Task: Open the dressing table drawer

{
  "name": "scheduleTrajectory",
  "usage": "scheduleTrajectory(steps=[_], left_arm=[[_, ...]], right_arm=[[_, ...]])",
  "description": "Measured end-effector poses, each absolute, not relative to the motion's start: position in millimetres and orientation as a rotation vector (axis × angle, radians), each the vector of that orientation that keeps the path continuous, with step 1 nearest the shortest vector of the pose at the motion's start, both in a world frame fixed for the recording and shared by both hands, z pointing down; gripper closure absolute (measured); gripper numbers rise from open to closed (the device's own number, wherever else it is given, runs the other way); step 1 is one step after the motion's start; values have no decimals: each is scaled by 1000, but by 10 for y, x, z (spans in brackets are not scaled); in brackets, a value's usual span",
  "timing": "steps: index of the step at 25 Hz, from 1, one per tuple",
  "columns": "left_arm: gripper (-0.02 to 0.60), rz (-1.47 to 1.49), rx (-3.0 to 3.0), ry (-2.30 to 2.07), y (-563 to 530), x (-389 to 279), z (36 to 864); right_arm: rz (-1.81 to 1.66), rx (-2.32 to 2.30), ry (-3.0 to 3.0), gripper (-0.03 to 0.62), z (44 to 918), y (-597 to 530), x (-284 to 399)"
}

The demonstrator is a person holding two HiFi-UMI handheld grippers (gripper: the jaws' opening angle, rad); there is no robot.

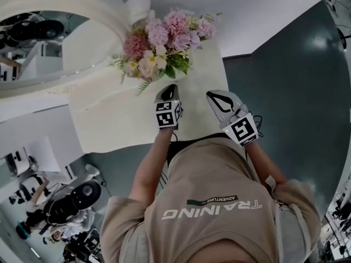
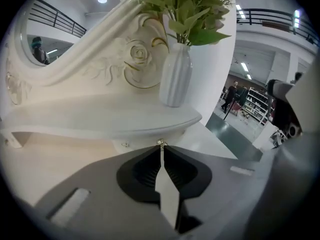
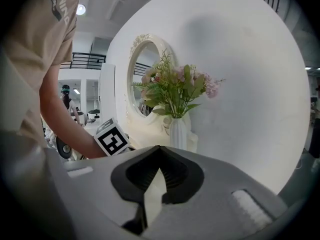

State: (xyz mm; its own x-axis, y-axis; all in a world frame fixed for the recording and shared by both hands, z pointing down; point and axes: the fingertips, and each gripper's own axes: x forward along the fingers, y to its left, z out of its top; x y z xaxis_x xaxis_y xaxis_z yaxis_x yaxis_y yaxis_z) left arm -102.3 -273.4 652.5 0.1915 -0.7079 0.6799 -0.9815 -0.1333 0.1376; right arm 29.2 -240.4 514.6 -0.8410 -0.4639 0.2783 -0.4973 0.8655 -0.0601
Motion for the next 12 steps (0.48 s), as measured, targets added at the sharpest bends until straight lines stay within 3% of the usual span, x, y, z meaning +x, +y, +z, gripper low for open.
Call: scheduleTrajectory(steps=[7,12], left_arm=[[465,593,1809,-1572,-2841,-1070,6705],[489,572,1808,-1559,-2864,-1026,6716]], right_arm=[[215,726,-2770,591,5257,-2493,336],[236,730,-2753,591,5326,-2495,380]])
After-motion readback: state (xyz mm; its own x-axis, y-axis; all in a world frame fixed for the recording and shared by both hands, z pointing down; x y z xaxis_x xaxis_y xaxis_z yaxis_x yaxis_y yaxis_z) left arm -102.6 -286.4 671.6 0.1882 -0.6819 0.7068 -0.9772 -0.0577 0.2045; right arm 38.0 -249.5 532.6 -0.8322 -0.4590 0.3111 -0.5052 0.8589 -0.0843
